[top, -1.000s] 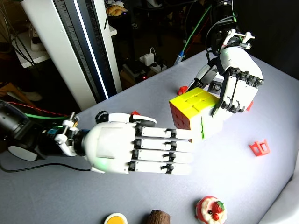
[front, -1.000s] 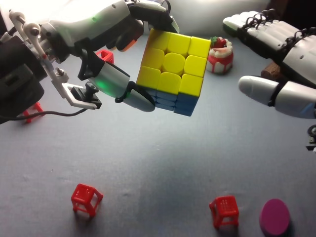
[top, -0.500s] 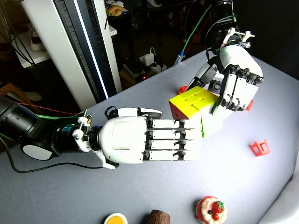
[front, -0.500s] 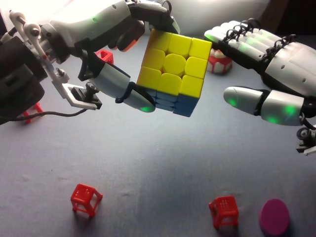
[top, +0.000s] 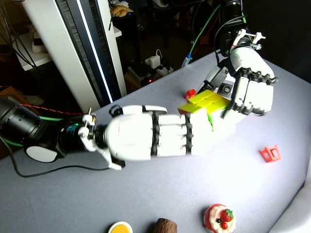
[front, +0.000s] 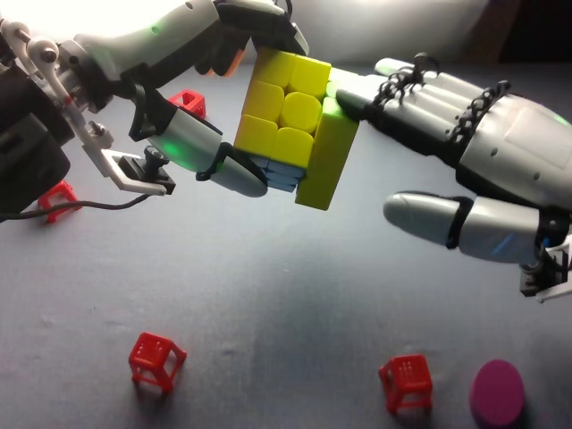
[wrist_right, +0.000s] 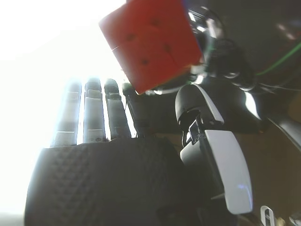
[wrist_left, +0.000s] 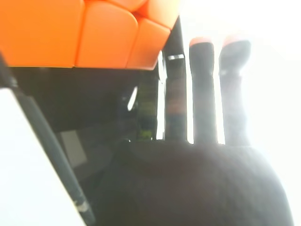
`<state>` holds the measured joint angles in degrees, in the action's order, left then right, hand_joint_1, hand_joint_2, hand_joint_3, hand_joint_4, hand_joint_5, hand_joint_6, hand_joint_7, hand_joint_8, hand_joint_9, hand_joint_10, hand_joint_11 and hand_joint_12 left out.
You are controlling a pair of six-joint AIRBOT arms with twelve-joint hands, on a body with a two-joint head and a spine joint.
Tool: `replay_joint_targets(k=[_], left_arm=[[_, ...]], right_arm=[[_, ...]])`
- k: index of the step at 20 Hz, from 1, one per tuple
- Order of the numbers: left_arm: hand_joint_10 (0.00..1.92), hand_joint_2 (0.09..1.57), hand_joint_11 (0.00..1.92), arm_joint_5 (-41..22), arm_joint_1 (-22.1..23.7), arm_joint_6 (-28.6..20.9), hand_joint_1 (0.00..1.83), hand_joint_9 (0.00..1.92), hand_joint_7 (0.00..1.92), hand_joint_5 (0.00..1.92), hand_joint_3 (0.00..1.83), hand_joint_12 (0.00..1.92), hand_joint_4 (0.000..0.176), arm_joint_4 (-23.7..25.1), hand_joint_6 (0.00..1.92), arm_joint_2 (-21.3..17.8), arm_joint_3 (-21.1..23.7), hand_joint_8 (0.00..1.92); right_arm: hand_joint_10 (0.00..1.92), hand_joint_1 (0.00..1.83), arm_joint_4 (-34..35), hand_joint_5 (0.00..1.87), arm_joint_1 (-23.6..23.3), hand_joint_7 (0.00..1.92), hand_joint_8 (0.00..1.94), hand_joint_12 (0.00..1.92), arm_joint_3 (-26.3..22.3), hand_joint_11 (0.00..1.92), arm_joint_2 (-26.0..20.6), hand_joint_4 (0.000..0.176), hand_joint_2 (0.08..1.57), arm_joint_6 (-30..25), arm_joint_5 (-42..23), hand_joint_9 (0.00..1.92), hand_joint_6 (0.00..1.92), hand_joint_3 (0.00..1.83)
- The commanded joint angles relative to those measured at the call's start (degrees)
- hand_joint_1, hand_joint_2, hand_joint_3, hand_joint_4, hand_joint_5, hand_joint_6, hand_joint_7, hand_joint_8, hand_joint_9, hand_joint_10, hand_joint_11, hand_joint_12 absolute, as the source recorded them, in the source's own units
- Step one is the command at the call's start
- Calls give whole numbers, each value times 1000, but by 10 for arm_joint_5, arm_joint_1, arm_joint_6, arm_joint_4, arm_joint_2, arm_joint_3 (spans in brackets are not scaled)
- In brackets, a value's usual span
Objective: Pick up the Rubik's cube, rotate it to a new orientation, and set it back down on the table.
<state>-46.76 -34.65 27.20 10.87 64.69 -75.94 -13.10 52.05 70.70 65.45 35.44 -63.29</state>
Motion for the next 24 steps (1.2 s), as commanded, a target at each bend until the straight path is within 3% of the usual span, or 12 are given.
replay_joint_targets(k=[1, 3, 4, 6, 8, 9, 10, 13, 15, 19, 22, 24], left_arm=[[1921, 668, 1014, -90, 6, -8, 1204, 905, 867, 923, 1150, 1921, 0, -26, 1484, -3, -2, 1747], [1921, 724, 1013, -93, 4, -6, 1231, 922, 879, 893, 1000, 1921, 0, -32, 1321, -3, -2, 1730], [1921, 752, 1065, -95, 3, -6, 1224, 969, 842, 886, 968, 1921, 0, -34, 1300, -4, -2, 1785], [1921, 799, 915, -97, 2, -5, 1153, 807, 803, 919, 752, 1921, 0, -38, 1283, -4, -2, 1888], [1921, 783, 1070, -99, 2, -5, 1142, 959, 906, 936, 738, 1921, 0, -41, 1280, -5, -2, 1920], [1921, 804, 871, -99, 2, -4, 1203, 774, 783, 931, 821, 1921, 0, -42, 1246, -5, -2, 1789], [1921, 775, 1067, -99, 2, -4, 1159, 935, 884, 951, 762, 1921, 0, -42, 1249, -5, -2, 1895], [1921, 694, 1067, -99, 1, -2, 1144, 953, 900, 968, 898, 1921, 0, -45, 1313, -5, -2, 1921], [1921, 681, 1113, -100, 1, -2, 1134, 980, 902, 942, 973, 1921, 0, -48, 1402, -5, -3, 1921], [1921, 654, 1089, -100, -4, -1, 1114, 969, 909, 916, 1097, 1921, 0, -56, 1529, -4, -5, 1921], [1921, 671, 1089, -95, -7, -2, 1123, 980, 948, 917, 1052, 1921, 0, -65, 1494, 4, -10, 1921], [1921, 723, 900, -93, -11, -3, 1203, 766, 791, 916, 1059, 1921, 0, -70, 1446, 8, -12, 1798]], right_arm=[[41, 0, 12, 0, -12, 0, 0, 13, -5, 8, -1, 0, 1438, -3, -79, 62, 0, 3], [46, 0, 2, 0, -12, 6, 2, 17, -14, 1, -1, 0, 1428, -3, -81, 60, 0, 0], [68, 0, -4, 0, -12, 8, 1, 104, -17, 0, -1, 0, 1421, -3, -81, 48, 0, 0], [122, 0, -16, 67, -10, 67, 14, 423, -20, 0, -2, 0, 1424, -3, -80, 82, 29, 2], [178, 0, -26, 88, -6, 89, 13, 358, -22, 0, -2, 0, 1443, -3, -78, 44, 42, 4], [242, 0, -30, 77, -2, 81, 6, 369, -23, 0, -1, 0, 1447, -3, -76, 8, 41, 2], [250, 0, -32, 61, 1, 68, 5, 236, -24, 0, -1, 0, 1445, -3, -75, 1, 36, 1], [221, 34, -44, 24, 3, 47, 11, 29, -27, 5, -1, 0, 1427, -3, -71, 0, 20, 0], [283, 101, -48, 38, 5, 52, 3, 479, -29, 0, 0, 0, 1409, -3, -70, 0, 34, 0], [392, 22, -54, 2, 5, 81, 6, 512, -32, 0, -2, 0, 1445, -3, -73, 0, 21, 6], [492, 132, -56, 56, 5, 109, 12, 920, -40, 0, -10, 0, 1413, -3, -80, 0, 47, 0], [523, 68, -50, 65, 5, 91, 4, 875, -49, 0, -24, 0, 1444, -3, -82, 0, 63, 6]])
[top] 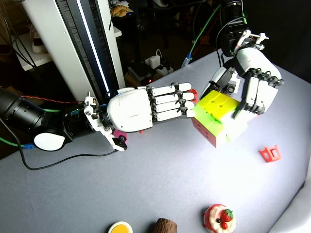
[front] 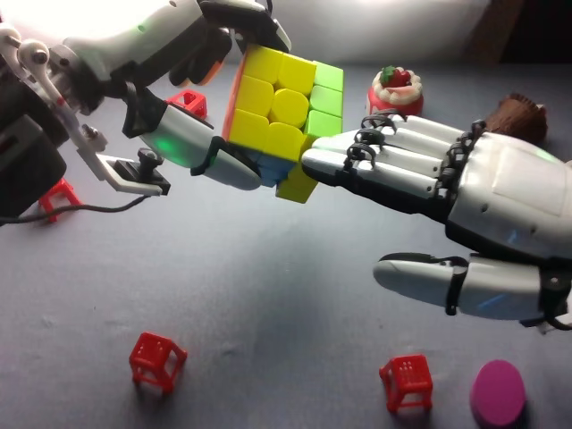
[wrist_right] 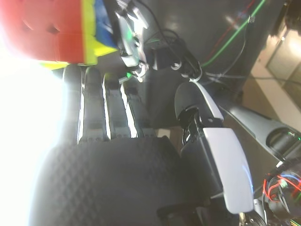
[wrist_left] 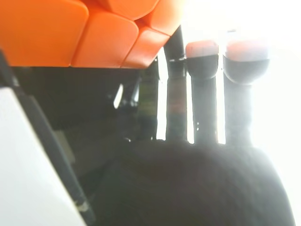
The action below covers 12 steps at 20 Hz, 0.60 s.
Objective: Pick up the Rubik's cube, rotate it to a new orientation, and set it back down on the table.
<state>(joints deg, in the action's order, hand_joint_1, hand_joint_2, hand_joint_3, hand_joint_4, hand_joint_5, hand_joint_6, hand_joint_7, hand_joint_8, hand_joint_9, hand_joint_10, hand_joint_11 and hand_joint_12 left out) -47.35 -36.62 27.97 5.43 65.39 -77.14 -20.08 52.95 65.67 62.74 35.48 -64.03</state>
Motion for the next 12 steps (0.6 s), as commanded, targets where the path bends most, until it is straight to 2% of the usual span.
replay_joint_targets(k=[1, 2, 3, 4, 5, 6, 7, 8, 9, 10, 11, 12], left_arm=[[1921, 786, 594, -85, 6, -12, 1205, 503, 724, 936, 914, 1921, 0, -18, 1420, 5, -3, 1669], [1914, 833, 535, -84, 4, -13, 1210, 466, 715, 955, 782, 1921, 0, -20, 1341, 8, -5, 1576], [1920, 785, 614, -82, 1, -16, 1222, 549, 727, 987, 863, 1921, 0, -22, 1318, 12, -8, 1615], [1917, 763, 612, -80, -2, -17, 1229, 568, 751, 1003, 881, 1921, 0, -26, 1293, 16, -10, 1592], [1920, 709, 898, -78, -7, -20, 1237, 804, 815, 993, 992, 1921, 0, -30, 1238, 21, -14, 1719], [1921, 703, 981, -76, -11, -22, 1238, 891, 848, 969, 1006, 1921, 0, -36, 1225, 25, -17, 1741], [1921, 696, 1011, -75, -16, -25, 1239, 910, 865, 968, 1014, 1921, 0, -44, 1225, 30, -21, 1732], [1921, 621, 1197, -72, -20, -30, 1229, 1080, 932, 931, 1258, 1921, 0, -52, 1481, 36, -26, 1836], [1921, 632, 1268, -66, -24, -34, 1220, 1165, 938, 880, 1306, 1921, 0, -57, 1582, 41, -32, 1904], [1921, 629, 1186, -61, -28, -38, 1205, 1082, 920, 892, 1330, 1921, 0, -62, 1628, 46, -37, 1904], [1921, 708, 932, -52, -33, -43, 1212, 880, 856, 883, 1097, 1921, 0, -69, 1447, 53, -44, 1807], [1921, 747, 817, -46, -36, -46, 1203, 789, 815, 886, 1007, 1921, 0, -72, 1406, 57, -49, 1767]], right_arm=[[540, 13, 26, 79, -9, 93, 5, 1093, -7, 0, -11, 0, 1466, -4, -76, 0, 80, 11], [463, 2, 31, 122, -11, 110, 9, 1004, -11, 0, -20, 0, 1458, -4, -77, 0, 126, 4], [280, 0, 41, 44, -12, 26, 1, 640, -17, 0, -32, 0, 1453, -4, -81, 0, 129, 1], [288, 0, 50, 9, -12, 13, 1, 625, -19, 0, -39, 0, 1455, -4, -84, 0, 137, 1], [177, 56, 66, 1, -12, 2, 0, 635, -22, 0, -48, 0, 1448, -4, -93, 0, 62, 0], [110, 68, 78, 21, -12, 0, 0, 642, -23, 0, -54, 0, 1468, -4, -102, 0, 62, 5], [21, 13, 89, 7, -12, 0, 0, 381, -24, 0, -59, 0, 1472, -4, -108, 0, 12, 3], [3, 2, 99, 2, -12, 0, 0, 75, -24, 0, -63, 0, 1459, -4, -112, 0, 2, 0], [0, 0, 105, 25, -12, 0, 0, 14, -24, 0, -66, 0, 1440, -4, -114, 0, 11, 0], [0, 0, 109, 37, -12, 0, 0, 2, -24, 0, -67, 0, 1425, -4, -115, 0, 15, 0], [0, 0, 114, 28, -12, 0, 0, 0, -24, 0, -69, 0, 1429, -4, -117, 0, 11, 0], [0, 0, 117, 24, -11, 0, 0, 0, -23, 0, -70, 0, 1432, -4, -117, 0, 10, 0]])
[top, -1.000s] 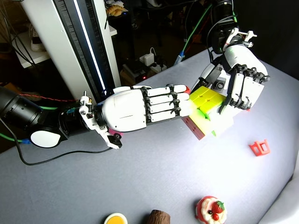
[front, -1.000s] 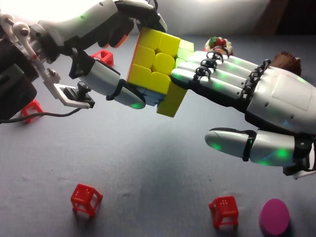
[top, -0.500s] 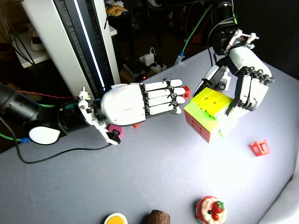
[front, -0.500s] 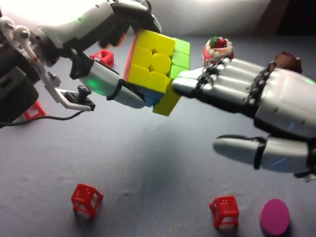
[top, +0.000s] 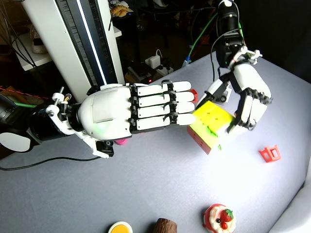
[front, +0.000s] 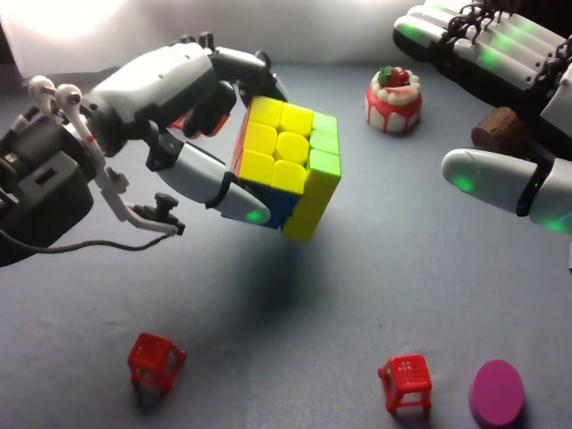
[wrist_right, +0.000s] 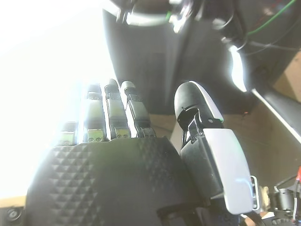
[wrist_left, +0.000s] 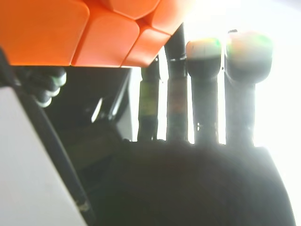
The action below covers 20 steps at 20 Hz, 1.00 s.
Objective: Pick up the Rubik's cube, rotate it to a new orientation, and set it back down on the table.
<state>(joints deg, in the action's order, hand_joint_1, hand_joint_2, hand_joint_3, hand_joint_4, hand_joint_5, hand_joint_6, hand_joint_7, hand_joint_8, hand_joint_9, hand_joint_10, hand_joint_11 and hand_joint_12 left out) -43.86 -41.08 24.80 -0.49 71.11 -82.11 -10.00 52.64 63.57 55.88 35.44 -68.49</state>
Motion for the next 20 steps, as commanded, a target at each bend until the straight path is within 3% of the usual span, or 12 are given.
replay_joint_targets(k=[1, 5, 6, 7, 8, 9, 10, 11, 12, 14, 18, 20], left_arm=[[1921, 846, 782, -71, 5, -17, 1196, 743, 774, 861, 800, 1921, 0, -16, 1311, 4, -4, 1727], [1917, 814, 779, -51, -6, -15, 1133, 793, 844, 799, 876, 1921, 47, -22, 1599, 7, -9, 1561], [1912, 976, 648, -48, -9, -12, 1135, 653, 765, 758, 564, 1921, 43, -23, 1481, 6, -9, 1528], [1615, 1135, 441, -47, -12, -9, 997, 477, 527, 736, 225, 1903, 52, -24, 1416, 4, -7, 1274], [1202, 1100, 228, -47, -17, -2, 962, 404, 450, 469, 88, 1727, 4, -26, 1142, -1, -1, 908], [991, 1097, 105, -48, -20, 1, 955, 370, 446, 405, 35, 1668, 5, -27, 940, -4, 3, 666], [918, 1062, 20, -50, -23, 5, 902, 220, 375, 323, 7, 1557, 86, -28, 751, -9, 7, 480], [834, 1023, 3, -52, -28, 12, 873, 96, 317, 255, 0, 1370, 108, -28, 550, -17, 14, 322], [733, 1009, 0, -53, -30, 15, 891, 18, 266, 217, 0, 1169, 83, -28, 405, -20, 17, 199], [56, 938, 0, -66, -39, 24, 817, 0, 26, 138, 0, 173, 104, -31, 80, -35, 31, 10], [0, 874, 0, -104, -50, 54, 670, 0, 0, 2, 0, 0, 173, -34, 0, -65, 65, 0], [0, 884, 0, -134, -56, 70, 484, 0, 0, 0, 0, 0, 176, -36, 0, -81, 85, 0]], right_arm=[[0, 0, 20, 17, -6, 0, 0, 0, -1, 0, -2, 0, 1435, -3, -74, 0, 6, 0], [0, 0, 29, 4, -4, 0, 0, 0, 2, 0, -2, 0, 1431, -3, -76, 0, 0, 0], [0, 0, 30, 5, -4, 0, 0, 0, 2, 0, -2, 0, 1435, -3, -76, 0, 1, 0], [0, 0, 32, 0, -4, 0, 0, 0, 2, 0, -3, 0, 1438, -3, -76, 0, 0, 0], [0, 0, 34, 0, -3, 0, 0, 0, 3, 0, -4, 0, 1439, -3, -76, 0, 0, 0], [0, 0, 35, 0, -3, 0, 0, 0, 3, 0, -5, 0, 1445, -3, -76, 0, 0, 0], [0, 0, 35, 0, -2, 0, 0, 0, 3, 0, -6, 0, 1443, -3, -76, 0, 0, 0], [0, 0, 38, 0, 0, 0, 0, 0, 3, 0, -7, 0, 1448, -3, -76, 0, 0, 0], [0, 0, 39, 0, 0, 0, 0, 0, 3, 0, -8, 0, 1449, -3, -76, 0, 0, 0], [0, 0, 41, 7, 1, 0, 0, 0, 3, 0, -8, 0, 1449, -3, -76, 0, 3, 0], [3, 0, 46, 24, 4, 0, 0, 0, 3, 0, -9, 0, 1453, -3, -77, 7, 10, 1], [0, 0, 53, 8, 6, 0, 0, 0, 1, 0, -11, 0, 1445, -3, -76, 1, 3, 0]])
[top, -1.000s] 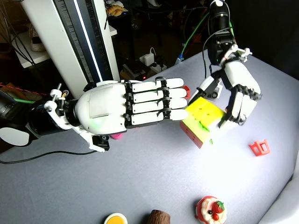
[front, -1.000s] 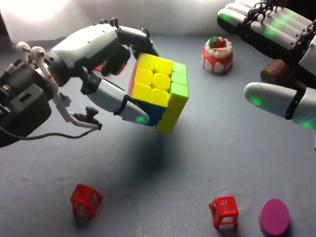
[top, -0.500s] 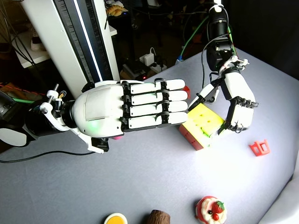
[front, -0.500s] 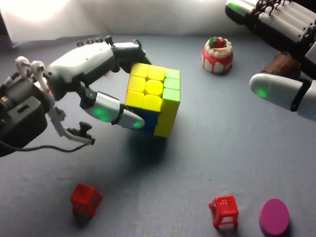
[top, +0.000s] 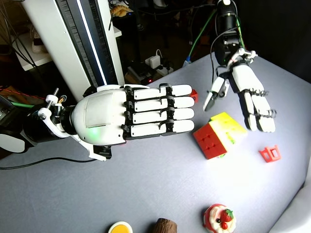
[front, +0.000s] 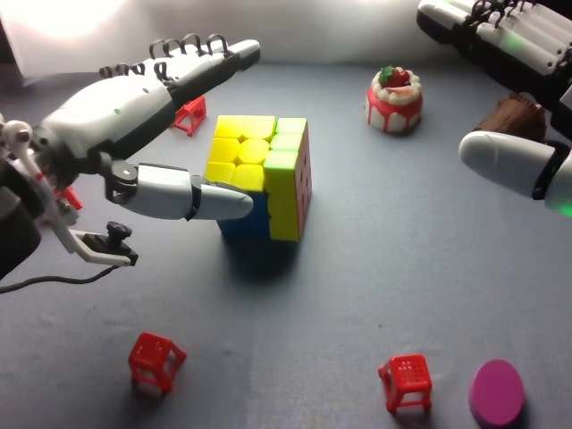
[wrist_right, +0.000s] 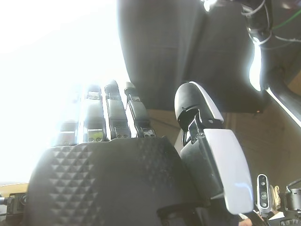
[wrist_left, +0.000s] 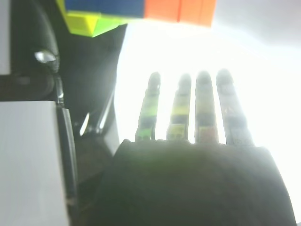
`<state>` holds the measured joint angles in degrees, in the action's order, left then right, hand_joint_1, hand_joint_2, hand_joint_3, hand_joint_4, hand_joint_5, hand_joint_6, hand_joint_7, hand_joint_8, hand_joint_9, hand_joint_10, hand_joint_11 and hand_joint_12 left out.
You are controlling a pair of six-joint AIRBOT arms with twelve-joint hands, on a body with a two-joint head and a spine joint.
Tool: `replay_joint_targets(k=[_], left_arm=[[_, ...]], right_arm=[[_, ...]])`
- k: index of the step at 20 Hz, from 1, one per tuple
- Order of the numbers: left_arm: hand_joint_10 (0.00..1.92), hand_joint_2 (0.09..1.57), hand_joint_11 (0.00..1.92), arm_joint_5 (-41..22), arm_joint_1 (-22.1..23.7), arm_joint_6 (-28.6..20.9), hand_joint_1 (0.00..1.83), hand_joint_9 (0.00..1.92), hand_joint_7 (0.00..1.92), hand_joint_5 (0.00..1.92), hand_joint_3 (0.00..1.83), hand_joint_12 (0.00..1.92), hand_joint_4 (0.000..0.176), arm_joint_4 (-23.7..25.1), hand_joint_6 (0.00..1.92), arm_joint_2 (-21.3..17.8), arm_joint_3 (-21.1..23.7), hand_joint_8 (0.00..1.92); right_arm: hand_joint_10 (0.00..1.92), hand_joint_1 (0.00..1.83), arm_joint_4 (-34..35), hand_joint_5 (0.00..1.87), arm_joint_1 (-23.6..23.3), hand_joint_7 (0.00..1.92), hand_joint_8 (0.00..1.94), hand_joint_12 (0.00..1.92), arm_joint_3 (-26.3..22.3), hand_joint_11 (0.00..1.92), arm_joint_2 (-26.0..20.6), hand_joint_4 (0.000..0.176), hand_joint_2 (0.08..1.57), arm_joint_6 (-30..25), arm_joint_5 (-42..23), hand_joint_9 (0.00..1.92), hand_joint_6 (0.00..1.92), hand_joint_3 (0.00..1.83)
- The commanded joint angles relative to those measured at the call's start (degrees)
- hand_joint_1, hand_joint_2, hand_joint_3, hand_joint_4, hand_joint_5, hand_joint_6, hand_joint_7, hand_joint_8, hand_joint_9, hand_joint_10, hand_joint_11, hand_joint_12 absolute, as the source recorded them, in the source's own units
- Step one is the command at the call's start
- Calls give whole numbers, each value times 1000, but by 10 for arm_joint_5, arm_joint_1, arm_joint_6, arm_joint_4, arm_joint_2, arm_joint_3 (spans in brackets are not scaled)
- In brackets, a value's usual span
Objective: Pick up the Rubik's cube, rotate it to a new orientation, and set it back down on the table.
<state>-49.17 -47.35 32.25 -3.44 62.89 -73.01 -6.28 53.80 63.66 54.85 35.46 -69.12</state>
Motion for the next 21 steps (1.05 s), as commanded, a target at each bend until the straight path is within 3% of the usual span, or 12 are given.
replay_joint_targets(k=[1, 4, 6, 8, 9, 12, 14, 15, 17, 18, 19, 21], left_arm=[[0, 871, 0, -101, 4, 4, 370, 0, 0, 0, 0, 0, 176, -6, 0, -8, 5, 0], [0, 951, 0, -148, -5, 23, 11, 0, 0, 0, 16, 0, 146, -12, 0, -28, 28, 0], [0, 1009, 0, -182, -18, 29, 0, 0, 0, 0, 40, 0, 175, -21, 0, -43, 41, 0], [0, 1000, 0, -206, -29, 36, 0, 0, 0, 0, 30, 0, 94, -33, 0, -53, 51, 0], [0, 1002, 0, -225, -37, 38, 0, 0, 0, 0, 29, 0, 91, -40, 0, -58, 56, 0], [0, 1050, 0, -267, -53, 48, 0, 0, 0, 0, 45, 0, 124, -53, 0, -69, 70, 0], [0, 1087, 0, -296, -63, 54, 0, 0, 0, 0, 17, 0, 102, -59, 0, -77, 79, 0], [0, 1037, 0, -302, -66, 55, 0, 0, 0, 0, 0, 0, 142, -59, 0, -81, 81, 0], [0, 1001, 0, -318, -71, 64, 0, 0, 0, 0, 0, 0, 167, -58, 0, -89, 89, 0], [0, 987, 0, -326, -73, 66, 0, 0, 0, 0, 0, 0, 172, -58, 0, -93, 92, 0], [0, 1012, 0, -345, -76, 67, 0, 0, 0, 0, 0, 0, 150, -59, 0, -97, 96, 0], [0, 1024, 0, -375, -80, 73, 0, 0, 0, 0, 0, 0, 170, -63, 0, -102, 101, 0]], right_arm=[[0, 0, 22, 1, -3, 0, 0, 0, -2, 0, -3, 0, 1441, -4, -70, 0, 0, 0], [0, 0, 35, 0, 3, 0, 0, 0, -4, 0, -8, 0, 1420, -4, -70, 0, 0, 0], [0, 0, 48, 1, 9, 0, 0, 0, -6, 0, -12, 0, 1379, -4, -70, 0, 0, 0], [0, 0, 61, 0, 13, 0, 0, 0, -10, 0, -17, 0, 1329, -4, -70, 0, 0, 0], [0, 0, 69, 0, 14, 0, 0, 0, -13, 0, -20, 0, 1313, -4, -70, 0, 0, 0], [0, 0, 80, 0, 17, 0, 0, 0, -19, 0, -27, 0, 1264, -4, -78, 0, 0, 0], [0, 5, 93, 0, 22, 0, 0, 0, -22, 0, -31, 0, 1271, -4, -96, 0, 0, 0], [0, 27, 98, 0, 25, 0, 0, 0, -23, 0, -34, 0, 1266, -4, -107, 0, 0, 0], [0, 89, 107, 0, 28, 0, 0, 0, -28, 0, -40, 0, 1229, -4, -130, 0, 0, 0], [0, 113, 109, 0, 28, 0, 0, 0, -30, 0, -44, 0, 1227, -4, -136, 0, 0, 0], [0, 108, 111, 0, 28, 0, 0, 0, -35, 0, -48, 0, 1230, -4, -147, 0, 0, 0], [0, 125, 114, 0, 28, 0, 0, 0, -41, 0, -54, 0, 1242, -4, -171, 0, 0, 0]])
